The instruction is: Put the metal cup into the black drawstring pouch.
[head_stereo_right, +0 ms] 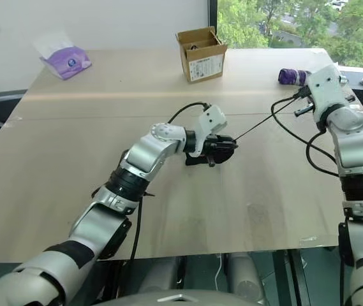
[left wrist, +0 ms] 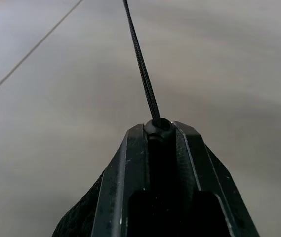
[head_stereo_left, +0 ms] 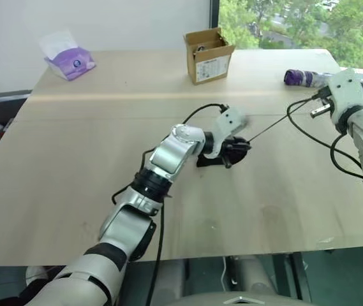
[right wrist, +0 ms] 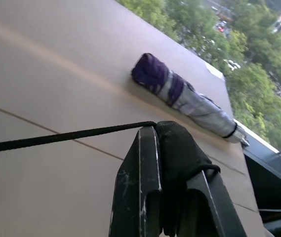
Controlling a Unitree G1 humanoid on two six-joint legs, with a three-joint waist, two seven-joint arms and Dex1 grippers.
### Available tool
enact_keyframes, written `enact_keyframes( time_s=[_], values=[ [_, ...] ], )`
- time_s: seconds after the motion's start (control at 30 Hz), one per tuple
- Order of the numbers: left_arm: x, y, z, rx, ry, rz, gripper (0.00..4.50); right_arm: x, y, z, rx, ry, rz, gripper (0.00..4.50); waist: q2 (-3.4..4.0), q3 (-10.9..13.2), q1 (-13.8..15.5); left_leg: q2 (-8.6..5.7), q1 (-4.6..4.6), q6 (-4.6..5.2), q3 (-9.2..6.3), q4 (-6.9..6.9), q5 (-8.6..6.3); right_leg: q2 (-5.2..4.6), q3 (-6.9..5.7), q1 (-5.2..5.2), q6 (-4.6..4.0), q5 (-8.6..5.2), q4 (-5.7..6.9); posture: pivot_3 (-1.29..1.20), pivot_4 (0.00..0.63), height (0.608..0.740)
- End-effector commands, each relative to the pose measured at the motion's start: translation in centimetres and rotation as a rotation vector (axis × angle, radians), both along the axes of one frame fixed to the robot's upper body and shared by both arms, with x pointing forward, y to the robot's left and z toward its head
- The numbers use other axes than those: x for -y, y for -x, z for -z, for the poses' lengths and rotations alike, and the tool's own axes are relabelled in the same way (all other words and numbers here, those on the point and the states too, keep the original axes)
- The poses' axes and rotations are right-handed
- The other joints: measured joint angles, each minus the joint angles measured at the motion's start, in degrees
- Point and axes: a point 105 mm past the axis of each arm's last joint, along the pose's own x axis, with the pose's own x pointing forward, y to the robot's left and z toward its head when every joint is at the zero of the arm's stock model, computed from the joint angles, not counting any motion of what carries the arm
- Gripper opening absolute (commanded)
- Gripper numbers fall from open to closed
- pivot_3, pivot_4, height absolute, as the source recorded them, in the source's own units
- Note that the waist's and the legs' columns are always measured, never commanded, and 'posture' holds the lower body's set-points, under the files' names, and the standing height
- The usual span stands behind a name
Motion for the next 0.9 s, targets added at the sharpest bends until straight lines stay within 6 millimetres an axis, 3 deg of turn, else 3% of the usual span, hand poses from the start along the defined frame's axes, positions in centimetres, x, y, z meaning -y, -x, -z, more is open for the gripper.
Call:
enact_keyframes(
  time_s=[0.03, 0.1, 0.17, 0.2, 0.27, 0.4, 0.47, 0.53, 0.67, 0.9],
  values=[
    [-1.3, 0.3, 1.4, -0.044, -0.042, -0.023, 0.14, -0.3, 1.0, 2.3, -0.064, -0.007, -0.015, 0.00, 0.02, -0.01, 0.15, 0.00, -0.01, 0.00, -0.01, 0.05, 0.00, 0.00, -0.01, 0.01, 0.00, 0.00, 0.00, 0.00, 0.150, 0.740],
    [-1.6, 0.3, 1.0, -0.032, -0.018, -0.035, 1.19, -1.6, 1.7, 4.4, -0.124, -0.026, -0.058, 0.00, 0.02, -0.01, 0.15, -0.02, 0.00, 0.00, -0.01, 0.08, 0.00, -0.02, 0.00, 0.03, 0.00, 0.00, 0.02, 0.00, 0.150, 0.740],
    [-1.9, 0.5, 0.0, -0.021, 0.029, -0.034, 1.96, -2.4, 2.4, 5.1, -0.141, -0.029, -0.100, 0.00, 0.03, -0.01, -0.11, -0.02, 0.04, 0.00, 0.00, 0.13, 0.00, -0.01, 0.00, 0.06, 0.00, 0.00, 0.06, 0.00, 0.150, 0.740],
    [-2.3, 0.5, -0.7, -0.006, 0.063, -0.046, 2.57, -2.6, 2.8, 5.3, -0.142, -0.025, -0.120, 0.60, 0.04, -0.02, -0.24, -0.01, 0.08, 0.00, 0.02, 0.14, 0.00, 0.00, 0.04, 0.06, 0.00, 0.00, 0.10, 0.00, 0.150, 0.740],
    [-3.7, 0.7, -2.7, 0.024, 0.151, -0.092, 3.50, -2.9, 4.1, 4.9, -0.122, -0.048, -0.152, 1.32, 0.04, -0.01, -0.32, 0.03, 0.14, 0.00, 0.04, 0.14, 0.00, 0.04, 0.08, 0.06, 0.00, 0.00, 0.16, 0.00, 0.150, 0.740],
    [-7.3, 1.3, -6.7, 0.151, 0.362, -0.248, 3.57, -4.7, 8.5, 3.0, -0.036, -0.106, -0.310, 3.30, 0.05, 0.00, 0.15, 0.10, -0.01, 0.00, -0.11, 0.07, -0.01, 0.09, -0.05, 0.00, 0.00, -0.01, 0.07, 0.00, 0.150, 0.740],
    [-8.5, 1.5, -7.7, 0.208, 0.434, -0.303, 3.57, -5.1, 9.9, 2.6, -0.013, -0.129, -0.343, 4.28, 0.04, 0.00, 0.58, 0.07, -0.08, 0.00, -0.14, 0.12, -0.01, 0.03, -0.10, 0.04, 0.00, 0.00, -0.01, 0.00, 0.150, 0.740],
    [-10.5, 1.8, -7.1, 0.260, 0.416, -0.380, 3.57, -5.8, 11.6, 2.6, 0.000, -0.165, -0.385, 4.40, 0.04, 0.00, 0.85, 0.02, -0.03, 0.07, -0.13, 0.29, -0.06, -0.03, -0.12, 0.21, 0.03, 0.01, -0.05, 0.00, 0.150, 0.740],
    [-15.0, 4.4, -4.2, 0.245, 0.393, -0.508, 3.57, -6.7, 14.8, 3.5, 0.019, -0.284, -0.422, 4.40, 0.03, -0.03, 0.95, 0.07, 0.23, 0.10, -0.11, 0.27, -0.08, 0.01, -0.10, 0.42, 0.03, 0.00, -0.03, 0.00, 0.150, 0.740],
    [-19.8, 9.4, -0.9, 0.155, 0.330, -0.624, 3.57, -5.0, 18.2, 6.5, -0.056, -0.261, -0.369, 4.40, -0.05, -0.08, 1.80, 0.12, 0.27, 0.11, -0.12, 0.34, -0.09, 0.01, -0.17, 0.50, 0.01, -0.02, -0.03, 0.00, 0.150, 0.740]
  ],
)
